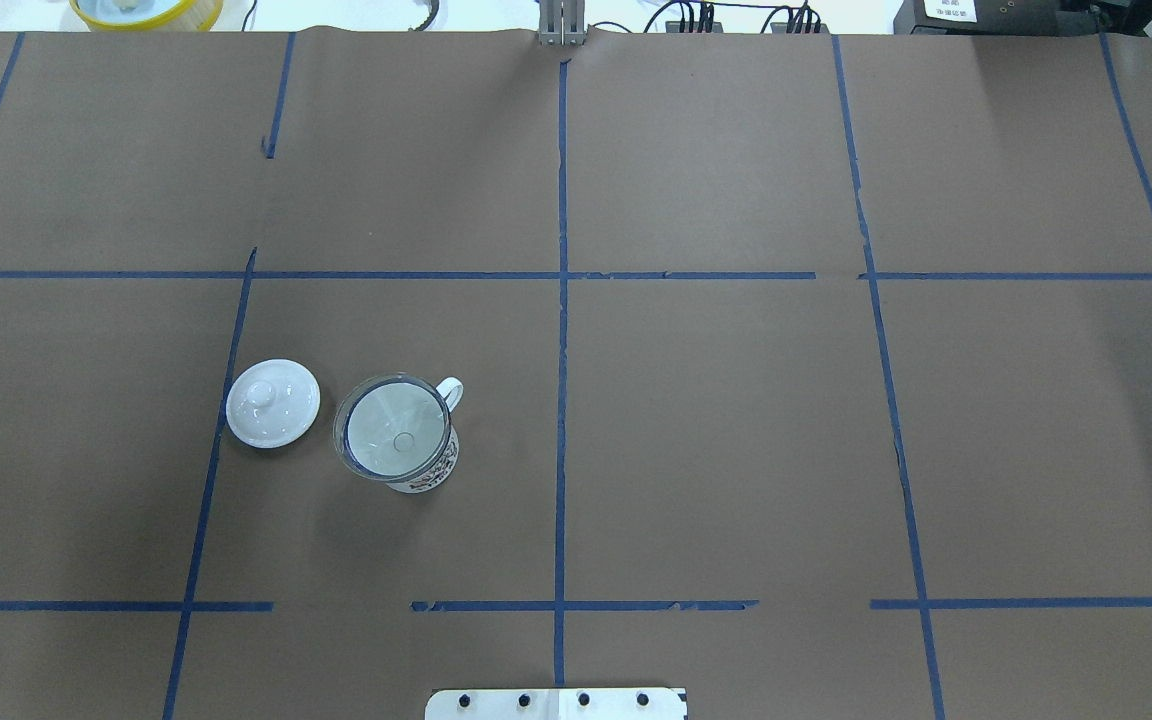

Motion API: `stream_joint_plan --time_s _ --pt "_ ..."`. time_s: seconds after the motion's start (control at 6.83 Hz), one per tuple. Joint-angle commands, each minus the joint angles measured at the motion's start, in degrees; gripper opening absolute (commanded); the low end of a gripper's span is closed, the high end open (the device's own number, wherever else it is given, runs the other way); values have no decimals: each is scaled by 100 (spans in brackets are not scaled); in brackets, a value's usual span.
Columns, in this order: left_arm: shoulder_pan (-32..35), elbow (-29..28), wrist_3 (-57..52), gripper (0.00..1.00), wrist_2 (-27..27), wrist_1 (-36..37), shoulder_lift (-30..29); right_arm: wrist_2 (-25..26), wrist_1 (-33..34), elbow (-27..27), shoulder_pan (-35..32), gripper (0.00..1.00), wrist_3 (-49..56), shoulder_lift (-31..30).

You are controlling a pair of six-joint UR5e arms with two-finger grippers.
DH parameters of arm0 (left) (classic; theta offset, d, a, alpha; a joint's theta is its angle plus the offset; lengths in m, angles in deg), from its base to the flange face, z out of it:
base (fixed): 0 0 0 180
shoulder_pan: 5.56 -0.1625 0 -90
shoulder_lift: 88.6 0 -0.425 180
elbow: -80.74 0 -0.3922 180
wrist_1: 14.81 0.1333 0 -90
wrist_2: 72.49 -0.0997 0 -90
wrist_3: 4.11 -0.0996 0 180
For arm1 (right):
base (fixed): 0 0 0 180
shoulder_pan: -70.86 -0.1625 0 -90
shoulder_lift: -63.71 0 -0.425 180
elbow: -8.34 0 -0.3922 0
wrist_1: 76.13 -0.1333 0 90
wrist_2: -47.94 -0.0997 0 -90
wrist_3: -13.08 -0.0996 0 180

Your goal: Place funnel on cup

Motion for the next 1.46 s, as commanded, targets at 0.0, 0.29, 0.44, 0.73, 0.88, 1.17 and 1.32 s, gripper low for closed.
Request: stream_joint_plan --time_s 0.0,0.29,0.44,0.73,0.88,1.17,1.32 --pt "22 -155 -11 100 191 -78 191 0 0 -5 0 100 0 0" --pt "22 -155 -11 100 201 -112 393 0 0 -5 0 100 0 0" --pt "22 -155 -11 100 193 -95 385 0 0 3 0 100 0 0" --pt "101 -103 -2 100 201 -60 385 0 0 -5 0 100 0 0" --pt "101 -111 -2 100 201 -60 376 0 0 -5 0 100 0 0" --pt "154 -85 -2 100 193 -60 385 0 0 -5 0 100 0 0" --pt "154 -93 -2 100 201 -60 385 0 0 -5 0 100 0 0"
